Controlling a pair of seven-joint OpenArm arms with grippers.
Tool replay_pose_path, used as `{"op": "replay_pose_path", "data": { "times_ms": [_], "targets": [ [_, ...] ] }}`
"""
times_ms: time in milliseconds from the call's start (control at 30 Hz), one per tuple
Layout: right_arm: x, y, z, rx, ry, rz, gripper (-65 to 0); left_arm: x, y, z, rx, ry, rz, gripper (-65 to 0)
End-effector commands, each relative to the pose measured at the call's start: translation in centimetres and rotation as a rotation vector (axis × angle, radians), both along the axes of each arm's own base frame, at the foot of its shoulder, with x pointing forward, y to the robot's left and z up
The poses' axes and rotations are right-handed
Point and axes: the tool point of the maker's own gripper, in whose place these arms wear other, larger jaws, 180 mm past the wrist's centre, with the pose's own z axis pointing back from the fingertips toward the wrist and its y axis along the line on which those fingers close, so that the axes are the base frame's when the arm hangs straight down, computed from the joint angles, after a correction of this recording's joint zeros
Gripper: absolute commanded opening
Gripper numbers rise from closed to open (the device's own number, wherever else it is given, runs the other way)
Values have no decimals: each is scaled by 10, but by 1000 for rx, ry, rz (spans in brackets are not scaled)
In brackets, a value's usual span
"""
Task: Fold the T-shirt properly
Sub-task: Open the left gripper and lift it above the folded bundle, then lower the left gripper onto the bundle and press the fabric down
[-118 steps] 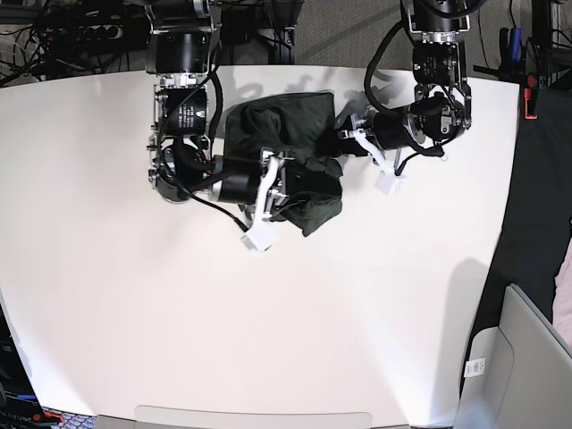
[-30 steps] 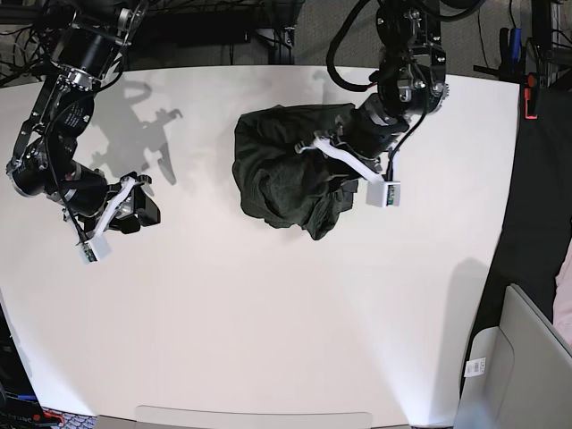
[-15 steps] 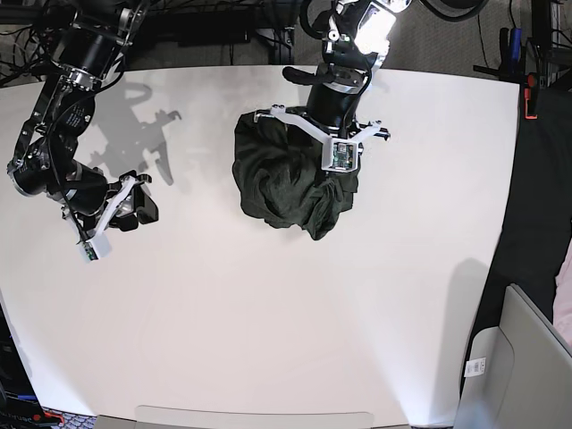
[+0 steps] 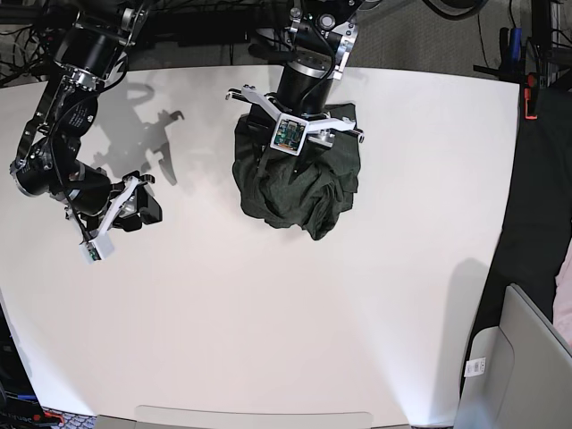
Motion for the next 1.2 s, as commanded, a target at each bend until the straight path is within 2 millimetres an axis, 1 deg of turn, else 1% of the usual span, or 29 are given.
{"op": "replay_pose_path", "data": {
  "times_ms": [0, 167, 300, 400, 500, 800, 900, 1033, 1167],
  "targets": [
    [9, -1, 15, 4, -57, 3, -386, -4, -8, 9, 23, -55, -21, -379],
    [9, -1, 15, 7, -57, 4, -386, -8, -5, 15, 74, -113, 40, -347],
    [9, -1, 15, 7, -57, 4, -386, -14, -7, 10, 112, -127, 34, -330],
    [9, -1, 15, 7, -57, 4, -386, -20, -14, 11, 110, -146, -6, -330],
    [9, -1, 15, 7, -57, 4, -386, -20, -15, 13, 106, -153, -10, -330],
    [9, -1, 15, 7, -57, 4, -386, -24, -14, 7, 127, -147, -40, -332],
    [9, -1, 15, 7, -57, 4, -386, -21, -8, 6, 139, -150, -28, -332],
    [9, 0, 15, 10, -58, 4, -386, -3, 21, 9, 173, -176, 64, -333],
    [9, 0, 15, 10, -58, 4, -386, 3, 33, 9, 188, -180, 100, -333]
  ]
}}
